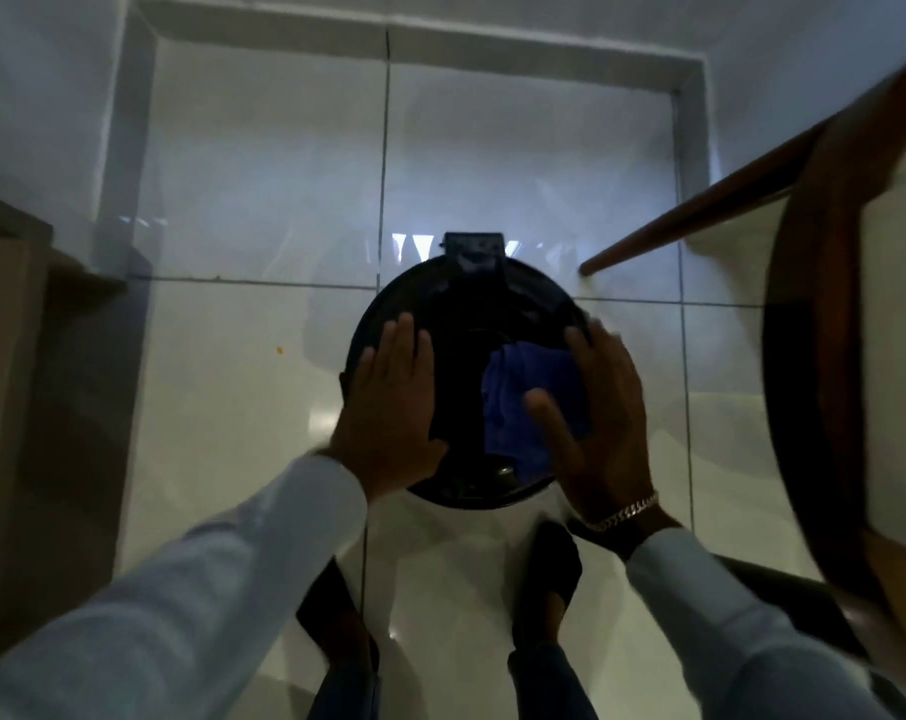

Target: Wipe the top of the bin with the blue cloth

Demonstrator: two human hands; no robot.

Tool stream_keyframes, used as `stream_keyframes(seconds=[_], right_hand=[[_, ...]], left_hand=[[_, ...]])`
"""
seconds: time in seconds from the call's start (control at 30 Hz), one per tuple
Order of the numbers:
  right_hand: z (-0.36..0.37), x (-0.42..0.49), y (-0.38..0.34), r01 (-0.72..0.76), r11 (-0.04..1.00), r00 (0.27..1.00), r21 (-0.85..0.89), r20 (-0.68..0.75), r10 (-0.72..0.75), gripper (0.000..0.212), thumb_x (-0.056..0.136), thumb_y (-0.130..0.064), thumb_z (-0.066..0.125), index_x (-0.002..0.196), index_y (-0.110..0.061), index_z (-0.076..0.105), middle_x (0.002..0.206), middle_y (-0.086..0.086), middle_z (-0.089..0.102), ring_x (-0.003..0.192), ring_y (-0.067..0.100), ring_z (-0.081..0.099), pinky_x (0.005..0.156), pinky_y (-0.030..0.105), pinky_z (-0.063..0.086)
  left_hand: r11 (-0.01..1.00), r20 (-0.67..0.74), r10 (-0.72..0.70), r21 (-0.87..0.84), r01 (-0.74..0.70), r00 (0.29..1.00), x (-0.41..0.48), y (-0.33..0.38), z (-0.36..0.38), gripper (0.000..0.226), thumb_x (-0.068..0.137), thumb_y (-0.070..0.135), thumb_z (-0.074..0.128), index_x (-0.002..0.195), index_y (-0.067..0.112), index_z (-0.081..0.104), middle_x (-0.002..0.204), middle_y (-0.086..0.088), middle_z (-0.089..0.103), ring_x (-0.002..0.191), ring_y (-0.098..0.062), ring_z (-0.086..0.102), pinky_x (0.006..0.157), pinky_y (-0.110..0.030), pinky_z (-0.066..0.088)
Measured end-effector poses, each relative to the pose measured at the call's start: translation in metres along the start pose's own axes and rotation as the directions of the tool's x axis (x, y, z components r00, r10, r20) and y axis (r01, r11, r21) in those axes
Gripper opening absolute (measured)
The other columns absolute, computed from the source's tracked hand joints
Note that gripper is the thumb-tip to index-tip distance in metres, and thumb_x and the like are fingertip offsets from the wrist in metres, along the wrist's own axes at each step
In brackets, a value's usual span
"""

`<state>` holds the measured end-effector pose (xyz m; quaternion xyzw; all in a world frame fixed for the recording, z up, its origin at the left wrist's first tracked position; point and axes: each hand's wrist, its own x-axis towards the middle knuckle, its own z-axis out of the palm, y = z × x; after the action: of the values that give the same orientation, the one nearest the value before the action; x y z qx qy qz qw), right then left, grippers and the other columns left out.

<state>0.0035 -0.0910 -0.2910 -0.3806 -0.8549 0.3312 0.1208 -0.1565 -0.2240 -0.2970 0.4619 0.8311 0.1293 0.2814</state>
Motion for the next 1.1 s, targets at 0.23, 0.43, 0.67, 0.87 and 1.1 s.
stream_keyframes(seconds=[0.23, 0.43, 0.67, 0.87, 1.1], right_hand=[[-0.011, 0.006, 0.006, -0.644, 0.73, 0.764, 0.228, 0.157, 0.626, 0.063, 0.073, -0.025, 0.08, 0.126, -0.006, 0.054, 0.118, 0.014, 0.063, 0.109, 0.031, 0.06, 0.092, 0.041, 0.051], [-0.052, 0.012, -0.016, -0.669, 0.573, 0.735, 0.474, 0.307, 0.604, 0.027, 0.077, -0.001, 0.072, 0.095, -0.016, 0.059, 0.114, 0.018, 0.062, 0.104, 0.038, 0.059, 0.09, 0.056, 0.052], [-0.189, -0.003, -0.075, -0.528, 0.545, 0.838, 0.652, 0.296, 0.459, 0.041, 0.077, 0.008, 0.069, 0.108, -0.017, 0.057, 0.108, 0.011, 0.065, 0.095, 0.021, 0.064, 0.085, 0.04, 0.056], [-0.297, -0.003, -0.044, -0.448, 0.534, 0.816, 0.717, 0.083, 0.573, 0.049, 0.071, 0.001, 0.075, 0.104, -0.029, 0.054, 0.101, -0.002, 0.067, 0.079, 0.005, 0.069, 0.057, 0.02, 0.056], [-0.298, 0.006, 0.025, -0.545, 0.752, 0.814, 0.37, 0.02, 0.58, 0.042, 0.076, -0.01, 0.074, 0.111, -0.011, 0.051, 0.104, 0.005, 0.062, 0.089, 0.02, 0.058, 0.074, 0.03, 0.05]], left_hand=[[0.602, 0.081, -0.493, -0.687, 0.407, 0.866, 0.023, 0.097, 0.014, 0.068, 0.085, 0.021, 0.067, 0.143, 0.01, 0.033, 0.142, -0.017, 0.044, 0.13, -0.033, 0.044, 0.104, -0.036, 0.036], [0.226, 0.257, -0.519, -0.879, 0.421, 0.815, 0.02, 0.114, -0.006, 0.034, 0.08, -0.007, 0.067, 0.113, 0.002, 0.059, 0.097, -0.012, 0.066, 0.089, -0.031, 0.066, 0.071, -0.031, 0.056], [0.192, 0.164, -0.407, -0.946, 0.26, 0.898, -0.014, 0.199, -0.104, 0.017, 0.092, 0.021, 0.057, 0.103, 0.031, 0.065, 0.109, -0.002, 0.069, 0.103, -0.021, 0.066, 0.087, -0.041, 0.055], [0.487, 0.003, -0.344, -0.854, 0.181, 0.939, 0.008, 0.314, -0.131, 0.031, 0.082, 0.014, 0.065, 0.073, 0.044, 0.067, 0.065, 0.021, 0.069, 0.066, 0.002, 0.065, 0.055, -0.014, 0.047], [0.76, 0.046, -0.283, -0.599, 0.253, 0.958, 0.017, 0.376, -0.099, 0.052, 0.084, 0.004, 0.055, 0.134, 0.015, 0.046, 0.128, -0.008, 0.058, 0.12, -0.026, 0.054, 0.097, -0.028, 0.046]])
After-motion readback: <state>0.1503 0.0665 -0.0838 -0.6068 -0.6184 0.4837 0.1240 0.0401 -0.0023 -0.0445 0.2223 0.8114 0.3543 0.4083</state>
